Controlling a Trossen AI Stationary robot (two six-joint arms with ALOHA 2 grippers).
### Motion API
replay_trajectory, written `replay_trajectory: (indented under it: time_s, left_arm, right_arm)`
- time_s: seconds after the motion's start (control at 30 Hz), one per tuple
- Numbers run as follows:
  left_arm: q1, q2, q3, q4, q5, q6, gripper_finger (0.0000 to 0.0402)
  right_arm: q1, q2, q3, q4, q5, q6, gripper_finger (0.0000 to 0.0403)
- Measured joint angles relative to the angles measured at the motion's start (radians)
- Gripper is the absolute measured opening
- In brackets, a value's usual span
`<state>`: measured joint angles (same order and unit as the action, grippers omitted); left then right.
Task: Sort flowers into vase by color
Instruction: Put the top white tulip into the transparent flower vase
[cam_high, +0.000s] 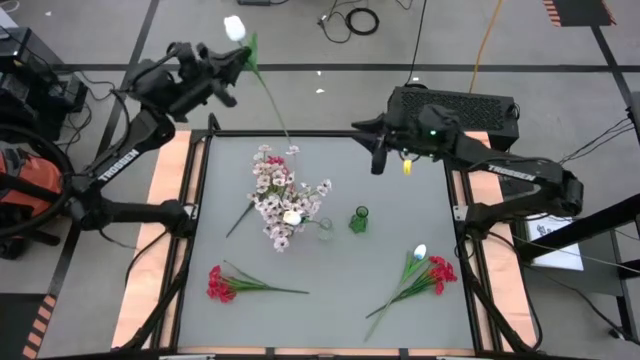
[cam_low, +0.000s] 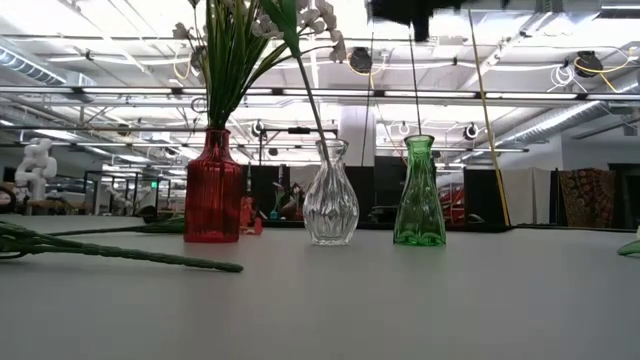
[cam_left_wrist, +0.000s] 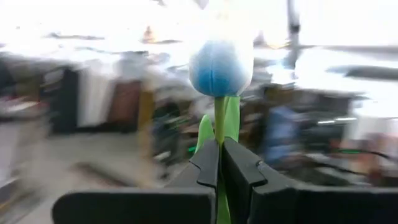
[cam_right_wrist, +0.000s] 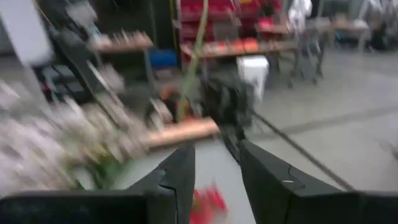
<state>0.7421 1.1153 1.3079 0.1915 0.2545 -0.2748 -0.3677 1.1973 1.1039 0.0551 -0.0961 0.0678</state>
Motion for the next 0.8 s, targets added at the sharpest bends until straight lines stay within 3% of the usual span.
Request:
replay_trajectory:
  time_s: [0.13, 0.43, 0.67, 0.8]
  left_arm:
    - [-0.124, 0.031, 0.014, 0.103, 0.055, 0.014, 0.0011]
    - [-0.343, 0.133, 0.025, 0.185, 0.041, 0.161, 0.0011]
    - [-0.414, 0.194, 0.025, 0.276, 0.017, 0.28, 0.0011]
    - [-0.425, 0.195, 0.025, 0.281, 0.002, 0.286, 0.0012]
  right_arm:
    - [0.104, 0.044, 0.145, 0.004, 0.016, -0.021, 0.0118]
    - [0.239, 0.218, 0.422, -0.147, 0.027, -0.049, 0.0153]
    - [0.289, 0.227, 0.458, -0.267, 0.183, -0.098, 0.0191]
    - [0.298, 0.212, 0.46, -0.328, 0.2, -0.114, 0.0199]
